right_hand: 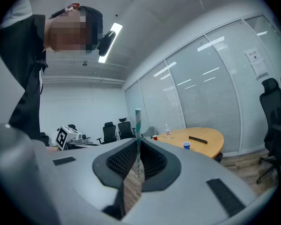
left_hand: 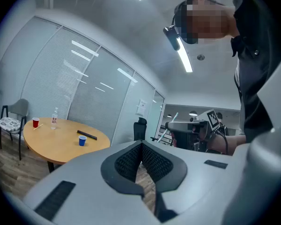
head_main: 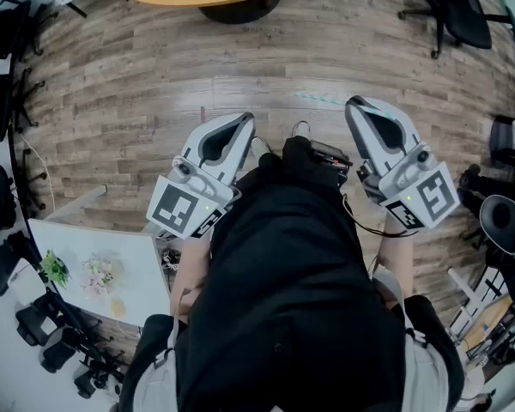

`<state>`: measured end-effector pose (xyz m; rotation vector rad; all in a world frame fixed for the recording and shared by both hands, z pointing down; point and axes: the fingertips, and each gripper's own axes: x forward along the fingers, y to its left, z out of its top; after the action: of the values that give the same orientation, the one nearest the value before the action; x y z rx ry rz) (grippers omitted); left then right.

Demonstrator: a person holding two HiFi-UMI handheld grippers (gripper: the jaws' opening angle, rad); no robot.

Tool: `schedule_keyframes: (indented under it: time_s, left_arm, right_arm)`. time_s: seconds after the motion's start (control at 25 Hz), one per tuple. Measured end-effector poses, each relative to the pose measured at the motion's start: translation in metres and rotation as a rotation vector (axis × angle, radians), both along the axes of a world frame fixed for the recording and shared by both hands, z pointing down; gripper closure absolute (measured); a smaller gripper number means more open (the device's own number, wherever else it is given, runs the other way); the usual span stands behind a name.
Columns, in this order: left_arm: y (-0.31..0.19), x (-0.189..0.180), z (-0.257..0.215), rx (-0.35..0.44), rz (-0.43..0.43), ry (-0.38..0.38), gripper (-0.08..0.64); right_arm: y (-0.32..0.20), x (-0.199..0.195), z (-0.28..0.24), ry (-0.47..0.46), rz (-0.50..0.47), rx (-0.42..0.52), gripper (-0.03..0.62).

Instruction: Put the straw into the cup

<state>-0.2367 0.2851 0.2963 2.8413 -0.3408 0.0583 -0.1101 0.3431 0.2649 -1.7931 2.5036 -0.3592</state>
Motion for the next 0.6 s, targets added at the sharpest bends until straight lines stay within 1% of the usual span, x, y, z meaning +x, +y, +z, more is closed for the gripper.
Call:
schedule_keyframes:
  time_s: [0.16,0.32,0.52,0.6]
  left_arm:
    - [0.001,-0.004,-0.004,0.024,0.017,-0.007,0.549]
    - [-0.003,-0.010,-0.005,0.030,0.023,-0.005,0.549]
    - [-0.004,-0.015,-0.001,0.034,0.019,-0.011,0.549]
    - [-0.007,-0.018,0.002,0.026,0.017,-0.019,0.548]
  right_arm:
    - [0.001,-0.006,-0.004,0.012,0.002,0.001,0.557]
    - [0.000,-0.015,-0.002,0.015,0.007,-0.011,0.557]
    - [0.001,-0.015,0.000,-0.032,0.029,-0.024,0.557]
    - [0.000,-0.015,0.002,-0.036,0.039,-0.034,0.557]
